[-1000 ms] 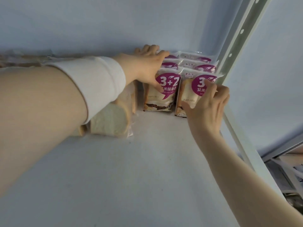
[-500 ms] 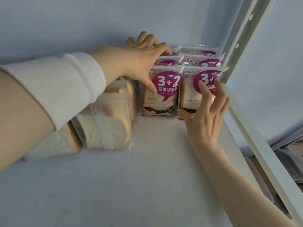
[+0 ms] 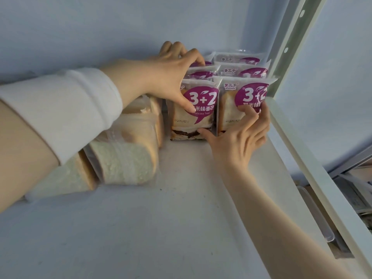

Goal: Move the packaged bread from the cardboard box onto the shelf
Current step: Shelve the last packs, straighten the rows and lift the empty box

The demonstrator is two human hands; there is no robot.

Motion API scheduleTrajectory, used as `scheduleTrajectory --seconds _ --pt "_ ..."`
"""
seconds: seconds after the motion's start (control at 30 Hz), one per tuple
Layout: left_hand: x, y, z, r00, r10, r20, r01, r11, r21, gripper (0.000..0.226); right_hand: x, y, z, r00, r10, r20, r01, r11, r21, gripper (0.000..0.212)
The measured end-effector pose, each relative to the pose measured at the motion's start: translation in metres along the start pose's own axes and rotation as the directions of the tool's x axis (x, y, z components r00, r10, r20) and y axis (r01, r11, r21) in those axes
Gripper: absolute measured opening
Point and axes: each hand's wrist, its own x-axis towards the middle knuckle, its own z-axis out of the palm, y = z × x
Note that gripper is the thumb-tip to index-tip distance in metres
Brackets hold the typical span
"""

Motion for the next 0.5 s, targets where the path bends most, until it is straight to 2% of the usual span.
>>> scheduleTrajectory --seconds 0.23,0.4,0.5 --pt "-0.005 -0.010 -0.002 1.000 -0.002 -0.020 0.002 1.000 0.021 0.101 -0.007 -0.006 0.015 0.999 -0.006 0.034 0.005 0.999 0.038 0.092" --pt "-0.004 -0.002 -0.007 0.998 -0.030 0.063 0.026 0.997 0.076 0.108 -0.001 0.008 -0.011 0.990 -0.089 0.107 0.074 0.988 0.139 0.092" --pt "-0.004 0.008 -0.014 0.991 -0.085 0.101 0.076 0.993 0.093 0.115 0.019 0.026 -0.033 0.990 -0.027 0.141 -0.003 0.979 0.205 0.104"
